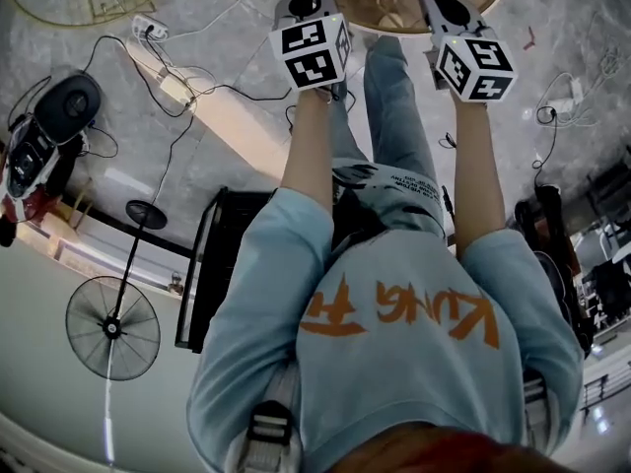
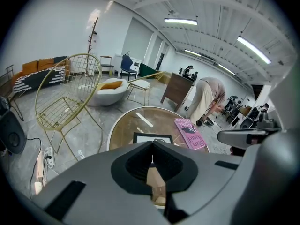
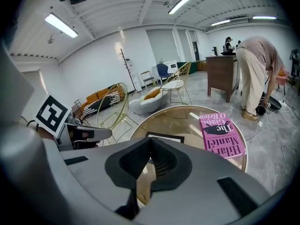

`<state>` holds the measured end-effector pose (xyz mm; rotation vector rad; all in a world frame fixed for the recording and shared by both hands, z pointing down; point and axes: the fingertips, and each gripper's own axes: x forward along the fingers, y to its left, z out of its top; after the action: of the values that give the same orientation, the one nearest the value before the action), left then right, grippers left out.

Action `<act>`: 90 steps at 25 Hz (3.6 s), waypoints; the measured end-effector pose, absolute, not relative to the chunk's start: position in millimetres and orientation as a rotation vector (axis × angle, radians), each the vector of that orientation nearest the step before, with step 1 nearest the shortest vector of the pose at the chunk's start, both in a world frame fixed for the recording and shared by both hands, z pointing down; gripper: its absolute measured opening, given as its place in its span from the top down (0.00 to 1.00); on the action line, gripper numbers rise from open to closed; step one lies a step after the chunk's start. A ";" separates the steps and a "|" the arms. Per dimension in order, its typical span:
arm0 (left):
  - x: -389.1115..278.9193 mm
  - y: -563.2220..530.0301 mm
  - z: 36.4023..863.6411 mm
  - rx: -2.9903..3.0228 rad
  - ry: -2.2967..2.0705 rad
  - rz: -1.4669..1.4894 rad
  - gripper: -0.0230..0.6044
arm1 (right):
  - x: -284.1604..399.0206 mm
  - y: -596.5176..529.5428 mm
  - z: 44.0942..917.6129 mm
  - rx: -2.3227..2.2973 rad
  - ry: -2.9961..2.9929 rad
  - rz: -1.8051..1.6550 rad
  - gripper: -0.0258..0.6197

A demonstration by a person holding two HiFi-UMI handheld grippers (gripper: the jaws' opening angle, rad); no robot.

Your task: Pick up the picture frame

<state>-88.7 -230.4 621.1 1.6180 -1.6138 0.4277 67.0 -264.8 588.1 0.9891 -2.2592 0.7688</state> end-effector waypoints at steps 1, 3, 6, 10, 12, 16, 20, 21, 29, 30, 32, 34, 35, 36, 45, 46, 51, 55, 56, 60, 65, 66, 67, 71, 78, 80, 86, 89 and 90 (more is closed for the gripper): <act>-87.9 -230.1 629.1 1.615 -1.605 0.435 0.93 | 68.1 -263.6 596.3 0.986 -2.247 0.779 0.96; -85.4 -229.6 642.4 1.612 -1.590 0.444 0.93 | 72.5 -261.8 610.6 0.979 -2.222 0.787 0.96; -89.6 -232.4 659.6 1.596 -1.594 0.452 0.93 | 76.7 -262.6 629.4 0.984 -2.210 0.820 0.96; -93.1 -236.6 681.6 1.583 -1.594 0.466 0.93 | 82.9 -265.6 655.2 0.993 -2.199 0.858 0.96; -94.2 -235.2 691.7 1.573 -1.592 0.467 0.93 | 85.5 -264.6 667.4 0.987 -2.185 0.863 0.96; -103.0 -239.3 718.7 1.562 -1.583 0.478 0.93 | 79.9 -272.7 692.9 0.961 -2.168 0.871 0.96; -95.4 -252.7 739.1 1.590 -1.554 0.509 0.93 | 86.2 -287.4 717.5 0.958 -2.143 0.867 0.96; -94.3 -255.2 742.9 1.597 -1.550 0.521 0.93 | 88.0 -290.6 723.2 0.964 -2.137 0.871 0.96; -104.0 -270.0 776.8 1.571 -1.526 0.552 0.93 | 92.2 -313.2 766.6 0.972 -2.100 0.934 0.85; -103.7 -271.9 780.9 1.573 -1.512 0.548 0.93 | 92.8 -316.4 772.5 0.974 -2.093 0.940 0.83; -102.7 -276.3 788.6 1.579 -1.486 0.546 0.93 | 93.8 -324.4 782.4 0.981 -2.084 0.948 0.82; -99.5 -281.0 794.6 1.589 -1.462 0.554 0.88 | 95.7 -331.8 788.7 0.988 -2.083 0.954 0.80; -97.7 -282.9 797.4 1.592 -1.452 0.557 0.81 | 96.7 -334.5 791.3 0.990 -2.083 0.960 0.80; -96.3 -284.5 800.2 1.592 -1.443 0.560 0.79 | 97.5 -336.6 793.7 0.994 -2.082 0.971 0.80; -93.1 -303.3 818.1 1.572 -1.397 0.531 0.79 | 94.4 -349.7 815.2 1.024 -2.025 1.036 0.80; -92.8 -303.7 819.1 1.569 -1.395 0.530 0.80 | 94.3 -349.4 816.3 1.022 -2.018 1.029 0.80; -93.2 -303.9 821.5 1.571 -1.395 0.542 0.79 | 92.3 -348.5 821.4 1.015 -2.011 1.021 0.80; -92.5 -304.5 823.1 1.562 -1.390 0.546 0.79 | 90.8 -348.6 822.5 1.014 -2.000 1.010 0.82; -92.7 -304.9 822.7 1.557 -1.392 0.550 0.79 | 90.2 -349.0 822.5 1.018 -1.994 1.021 0.82; -92.8 -303.8 821.7 1.527 -1.415 0.541 0.80 | 90.6 -351.8 818.9 1.089 -1.960 1.103 0.84; -95.9 -299.0 822.5 1.519 -1.392 0.528 0.84 | 90.7 -347.6 819.1 1.074 -1.928 1.114 0.85; -96.6 -297.5 818.4 1.531 -1.394 0.536 0.84 | 90.3 -344.4 816.8 1.068 -1.930 1.113 0.85; -96.9 -295.7 812.9 1.546 -1.402 0.537 0.84 | 90.5 -341.1 813.4 1.074 -1.937 1.109 0.85; -97.5 -283.3 792.6 1.595 -1.421 0.525 0.84 | 91.6 -325.7 795.4 1.128 -1.973 1.089 0.85; -112.4 -263.7 740.1 1.693 -1.445 0.520 0.84 | 78.4 -300.0 744.2 1.223 -2.039 1.053 0.85; -117.0 -265.1 719.0 1.734 -1.463 0.507 0.84 | 74.5 -298.7 723.7 1.259 -2.070 1.040 0.85; -124.6 -256.2 651.8 1.811 -1.525 0.531 0.84 | 65.7 -276.2 670.6 1.266 -2.117 1.007 0.85; -131.2 -252.8 615.1 1.831 -1.556 0.508 0.84 | 59.1 -274.3 633.9 1.282 -2.134 0.970 0.85; -133.1 -249.1 602.6 1.834 -1.562 0.501 0.84 | 57.1 -271.7 620.8 1.282 -2.138 0.957 0.85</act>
<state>-133.1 -249.1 602.6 1.8338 -1.5620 0.5009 57.1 -271.7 620.8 1.2824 -2.1383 0.9571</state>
